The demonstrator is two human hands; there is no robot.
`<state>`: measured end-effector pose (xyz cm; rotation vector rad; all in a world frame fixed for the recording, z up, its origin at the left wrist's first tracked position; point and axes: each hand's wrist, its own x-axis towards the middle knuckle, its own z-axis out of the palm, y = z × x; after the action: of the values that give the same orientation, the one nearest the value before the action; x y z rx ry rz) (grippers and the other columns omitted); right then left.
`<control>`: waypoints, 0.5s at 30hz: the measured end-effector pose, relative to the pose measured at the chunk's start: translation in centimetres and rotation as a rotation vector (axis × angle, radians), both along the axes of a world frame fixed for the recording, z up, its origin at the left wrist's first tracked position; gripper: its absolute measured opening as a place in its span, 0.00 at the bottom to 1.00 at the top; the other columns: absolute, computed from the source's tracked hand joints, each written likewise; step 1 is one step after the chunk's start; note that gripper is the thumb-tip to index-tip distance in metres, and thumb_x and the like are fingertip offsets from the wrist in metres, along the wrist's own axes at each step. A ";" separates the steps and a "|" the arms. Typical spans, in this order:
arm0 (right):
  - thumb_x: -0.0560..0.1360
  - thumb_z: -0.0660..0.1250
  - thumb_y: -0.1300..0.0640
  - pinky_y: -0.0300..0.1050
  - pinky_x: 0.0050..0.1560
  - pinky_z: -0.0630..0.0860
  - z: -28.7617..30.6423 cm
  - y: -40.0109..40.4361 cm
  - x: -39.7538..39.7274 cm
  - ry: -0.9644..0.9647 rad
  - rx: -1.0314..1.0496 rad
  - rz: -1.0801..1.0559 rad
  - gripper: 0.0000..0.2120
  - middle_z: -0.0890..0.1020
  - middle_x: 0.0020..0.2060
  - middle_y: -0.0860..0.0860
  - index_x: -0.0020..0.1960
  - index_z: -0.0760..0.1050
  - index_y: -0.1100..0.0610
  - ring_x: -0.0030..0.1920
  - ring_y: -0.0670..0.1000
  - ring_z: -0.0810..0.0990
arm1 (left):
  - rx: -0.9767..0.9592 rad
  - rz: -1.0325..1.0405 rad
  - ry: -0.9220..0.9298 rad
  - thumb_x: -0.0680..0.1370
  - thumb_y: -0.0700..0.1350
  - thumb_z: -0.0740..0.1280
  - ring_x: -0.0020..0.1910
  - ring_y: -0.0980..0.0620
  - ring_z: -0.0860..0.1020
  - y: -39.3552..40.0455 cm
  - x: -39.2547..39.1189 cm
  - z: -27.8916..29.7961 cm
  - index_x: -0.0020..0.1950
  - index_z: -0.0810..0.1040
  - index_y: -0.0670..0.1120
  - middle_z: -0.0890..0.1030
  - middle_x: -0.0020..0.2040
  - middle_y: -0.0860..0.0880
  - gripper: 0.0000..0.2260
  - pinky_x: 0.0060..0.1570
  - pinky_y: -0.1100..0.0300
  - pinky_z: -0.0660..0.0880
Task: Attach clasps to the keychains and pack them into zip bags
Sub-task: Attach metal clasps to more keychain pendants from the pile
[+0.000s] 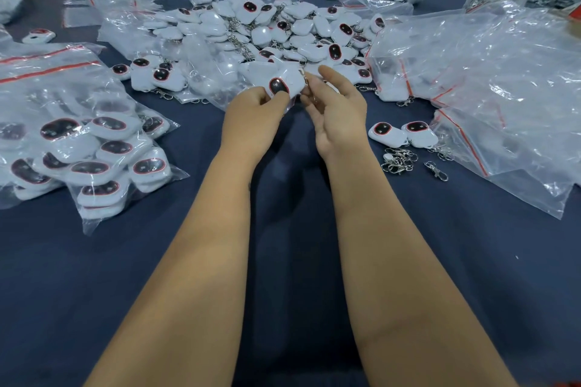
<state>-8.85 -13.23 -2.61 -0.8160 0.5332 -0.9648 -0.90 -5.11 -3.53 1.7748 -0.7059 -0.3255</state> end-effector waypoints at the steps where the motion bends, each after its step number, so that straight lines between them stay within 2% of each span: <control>1: 0.77 0.65 0.71 0.38 0.42 0.81 0.0 0.0 0.0 -0.030 0.026 0.013 0.08 0.82 0.37 0.55 0.51 0.75 0.61 0.35 0.48 0.81 | 0.006 0.002 -0.002 0.75 0.51 0.64 0.27 0.56 0.61 0.0 0.0 0.1 0.30 0.64 0.50 0.65 0.26 0.56 0.16 0.30 0.60 0.60; 3: 0.79 0.62 0.71 0.40 0.45 0.81 0.0 -0.1 0.0 -0.068 0.052 0.034 0.07 0.82 0.40 0.57 0.50 0.75 0.61 0.37 0.50 0.81 | -0.002 0.010 0.007 0.75 0.52 0.64 0.29 0.57 0.63 0.0 0.0 0.1 0.33 0.68 0.48 0.68 0.28 0.57 0.13 0.30 0.63 0.61; 5: 0.80 0.61 0.70 0.41 0.46 0.81 -0.1 -0.1 0.1 -0.098 0.066 0.044 0.06 0.82 0.41 0.57 0.51 0.74 0.62 0.38 0.50 0.82 | -0.021 0.011 0.027 0.77 0.52 0.63 0.34 0.56 0.68 0.1 0.1 0.1 0.40 0.75 0.43 0.73 0.35 0.53 0.13 0.35 0.60 0.64; 7: 0.80 0.62 0.68 0.42 0.50 0.80 -0.1 -0.2 0.2 -0.104 0.053 0.064 0.05 0.82 0.42 0.57 0.54 0.75 0.63 0.40 0.50 0.83 | -0.031 0.003 0.033 0.79 0.52 0.63 0.37 0.54 0.70 0.1 0.2 0.0 0.46 0.78 0.39 0.74 0.38 0.50 0.15 0.39 0.57 0.66; 9: 0.80 0.63 0.68 0.41 0.55 0.78 -0.2 -0.2 0.3 -0.070 0.003 0.109 0.10 0.82 0.46 0.56 0.60 0.74 0.64 0.45 0.50 0.82 | -0.022 -0.020 0.017 0.80 0.52 0.62 0.36 0.54 0.70 0.1 0.3 -0.1 0.43 0.76 0.43 0.73 0.36 0.52 0.14 0.39 0.58 0.66; 11: 0.78 0.62 0.72 0.38 0.54 0.77 -0.3 -0.1 0.4 -0.034 -0.044 0.134 0.16 0.80 0.50 0.57 0.65 0.72 0.66 0.48 0.50 0.80 | 0.007 -0.031 -0.024 0.81 0.53 0.60 0.35 0.56 0.68 0.0 0.4 -0.2 0.40 0.72 0.48 0.71 0.35 0.55 0.13 0.36 0.59 0.65; 15: 0.78 0.60 0.74 0.38 0.51 0.78 -0.3 -0.1 0.4 -0.011 -0.059 0.080 0.14 0.81 0.44 0.55 0.63 0.73 0.68 0.43 0.49 0.80 | 0.011 -0.010 -0.058 0.82 0.51 0.59 0.36 0.56 0.69 -0.3 0.5 -0.4 0.45 0.71 0.48 0.72 0.37 0.56 0.10 0.36 0.59 0.65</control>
<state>-8.48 -13.31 -2.93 -0.8781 0.4608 -0.9140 -0.36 -5.39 -3.92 1.7980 -0.7562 -0.2864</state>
